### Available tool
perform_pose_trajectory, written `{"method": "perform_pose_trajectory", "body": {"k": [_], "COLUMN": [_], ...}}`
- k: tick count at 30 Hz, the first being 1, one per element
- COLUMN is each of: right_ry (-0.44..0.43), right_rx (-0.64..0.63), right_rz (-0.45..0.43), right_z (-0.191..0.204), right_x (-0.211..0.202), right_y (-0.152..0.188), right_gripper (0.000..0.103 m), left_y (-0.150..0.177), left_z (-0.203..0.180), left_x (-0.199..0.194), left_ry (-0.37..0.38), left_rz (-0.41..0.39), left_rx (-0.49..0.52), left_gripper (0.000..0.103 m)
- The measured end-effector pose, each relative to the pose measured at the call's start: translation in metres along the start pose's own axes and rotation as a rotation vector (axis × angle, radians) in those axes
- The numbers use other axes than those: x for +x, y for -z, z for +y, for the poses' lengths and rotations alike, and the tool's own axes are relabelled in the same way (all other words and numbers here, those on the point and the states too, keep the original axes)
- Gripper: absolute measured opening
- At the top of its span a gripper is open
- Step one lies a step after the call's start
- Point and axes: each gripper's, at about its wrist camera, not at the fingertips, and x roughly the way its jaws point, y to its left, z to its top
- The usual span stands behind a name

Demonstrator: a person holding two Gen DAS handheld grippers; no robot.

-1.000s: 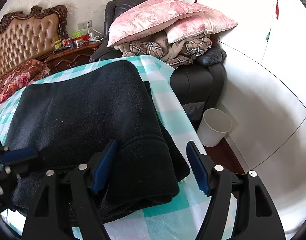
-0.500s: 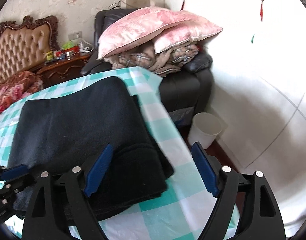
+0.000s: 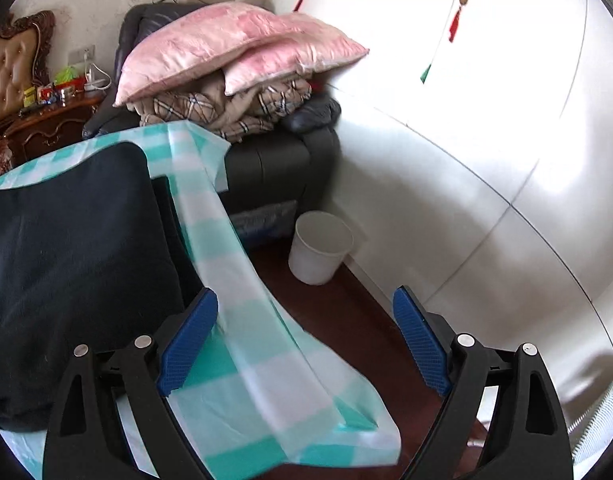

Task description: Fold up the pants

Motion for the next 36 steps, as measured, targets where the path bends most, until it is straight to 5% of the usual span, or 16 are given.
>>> {"method": "perform_pose_trajectory", "body": {"k": [9,18,22,36], "right_ry": [-0.143,-0.199,-0.206,-0.211], "right_rx": [0.004,-0.009,-0.015,-0.014], "right_rz": [-0.032,-0.052,-0.063,-0.066], "right_z": [0.022,0.042,0.043,0.039], "right_x": [-0.072,-0.112,-0.115,-0.112], "right_y": [0.011,0.018,0.017,0.016], "right_gripper": [0.085,0.085,0.085,0.085], "left_y": [-0.011,-0.014,-0.017,-0.018], "left_z": [-0.001,-0.020,-0.026,-0.034], "left_x": [-0.045,-0.078,-0.082,-0.075], "left_ry": [-0.002,0.038,-0.008,0.039], "left_rz": [-0.053,-0.119,-0.126,-0.104], "left_rx": [-0.038,-0.064,-0.054,-0.046], "left_gripper": [0.100,0.101,0.101,0.101]}}
